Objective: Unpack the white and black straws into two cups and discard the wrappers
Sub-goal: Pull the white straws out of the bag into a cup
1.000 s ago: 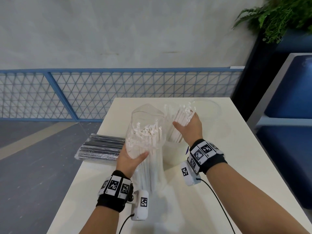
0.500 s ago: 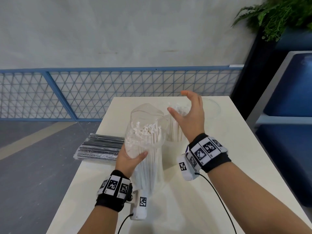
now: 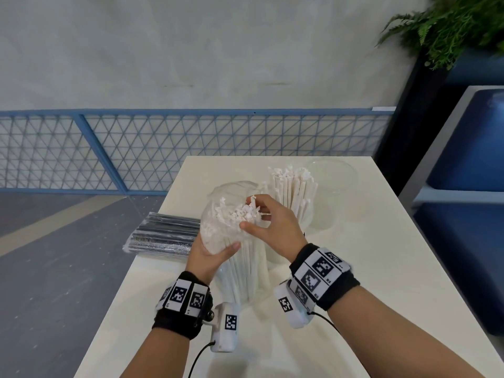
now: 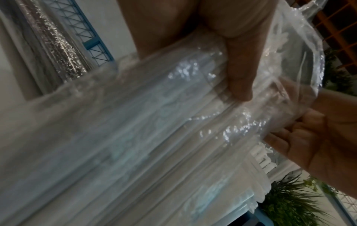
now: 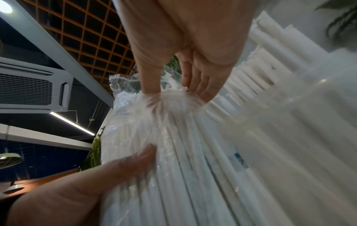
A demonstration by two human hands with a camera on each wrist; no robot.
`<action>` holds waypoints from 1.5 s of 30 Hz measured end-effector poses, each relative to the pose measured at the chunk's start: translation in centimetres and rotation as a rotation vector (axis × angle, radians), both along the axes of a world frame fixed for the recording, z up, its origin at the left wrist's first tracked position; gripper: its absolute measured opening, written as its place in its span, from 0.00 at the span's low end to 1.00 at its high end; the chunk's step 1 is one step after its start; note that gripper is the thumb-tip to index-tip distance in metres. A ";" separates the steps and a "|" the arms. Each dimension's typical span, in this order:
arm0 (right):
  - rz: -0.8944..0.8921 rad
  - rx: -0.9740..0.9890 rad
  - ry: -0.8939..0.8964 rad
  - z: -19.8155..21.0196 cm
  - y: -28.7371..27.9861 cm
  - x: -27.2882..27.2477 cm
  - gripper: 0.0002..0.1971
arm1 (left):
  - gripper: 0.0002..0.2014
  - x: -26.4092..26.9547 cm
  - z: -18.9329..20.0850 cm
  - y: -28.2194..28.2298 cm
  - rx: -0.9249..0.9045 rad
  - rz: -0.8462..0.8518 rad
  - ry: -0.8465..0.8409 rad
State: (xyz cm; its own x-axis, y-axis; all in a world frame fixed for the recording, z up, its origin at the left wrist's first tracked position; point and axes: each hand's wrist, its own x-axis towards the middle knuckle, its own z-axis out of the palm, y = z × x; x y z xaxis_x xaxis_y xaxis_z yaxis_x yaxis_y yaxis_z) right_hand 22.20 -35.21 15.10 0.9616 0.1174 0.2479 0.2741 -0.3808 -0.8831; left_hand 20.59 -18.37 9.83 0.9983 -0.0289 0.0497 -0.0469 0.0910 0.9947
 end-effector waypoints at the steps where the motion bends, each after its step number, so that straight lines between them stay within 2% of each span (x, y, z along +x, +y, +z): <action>1: 0.018 0.001 0.013 -0.1 0.0 -0.1 0.23 | 0.35 0.0 0.0 0.0 0.009 -0.003 0.004; 4: 0.064 -0.036 -0.023 -0.4 0.8 -0.7 0.19 | 0.29 -0.5 -0.1 0.6 0.037 -0.003 0.016; 8: 0.103 -0.099 0.021 -1.8 0.9 -1.2 0.26 | 0.33 -0.7 -0.1 0.4 0.067 -0.015 0.010; 11: 0.076 -0.127 0.093 -2.3 1.0 -1.3 0.30 | 0.30 -0.8 -0.2 0.1 0.068 -0.006 0.006; 17: -0.096 0.060 0.147 -3.2 2.0 -1.8 0.35 | 0.31 -0.6 -0.5 -0.3 0.099 0.048 -0.012; 19: -0.126 0.128 0.115 -2.8 2.2 -1.8 0.31 | 0.33 -0.5 -0.6 -0.4 0.128 0.058 -0.003; 22: -0.162 0.293 0.031 -1.3 2.2 -1.6 0.20 | 0.31 -0.4 -0.5 -0.6 0.166 0.059 -0.006; 25: -0.210 0.347 -0.024 0.7 1.7 -0.8 0.24 | 0.30 -0.4 -0.2 -0.8 0.196 0.050 -0.018; 29: -0.232 0.400 -0.101 3.3 0.7 0.3 0.22 | 0.29 -0.3 -0.1 -0.8 0.214 0.046 -0.015; 32: -0.260 0.503 -0.160 4.9 -0.1 0.7 0.07 | 0.28 -0.3 0.0 -1.0 0.214 0.038 -0.009; 34: -0.261 0.596 -0.168 5.5 -0.7 0.9 0.06 | 0.27 -0.3 0.0 -1.0 0.224 0.033 -0.008; 37: -0.222 0.651 -0.148 5.8 -1.4 0.9 0.09 | 0.28 -0.3 -0.1 -1.0 0.228 0.035 -0.011; 42: -0.041 0.539 0.006 4.4 -2.2 0.1 0.15 | 0.27 -0.4 0.1 -1.3 0.219 0.046 -0.010; 45: 0.056 0.523 0.108 3.8 -1.9 -0.4 0.12 | 0.28 -0.5 0.1 -1.6 0.235 0.030 -0.007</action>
State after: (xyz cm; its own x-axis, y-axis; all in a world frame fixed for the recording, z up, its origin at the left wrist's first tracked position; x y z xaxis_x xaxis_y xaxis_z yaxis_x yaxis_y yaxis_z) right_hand 21.78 -37.11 18.88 0.9807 0.0563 0.1874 0.1789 0.1298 -0.9753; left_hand 20.13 -19.98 9.96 0.9986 -0.0109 0.0520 -0.0530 -0.1449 0.9880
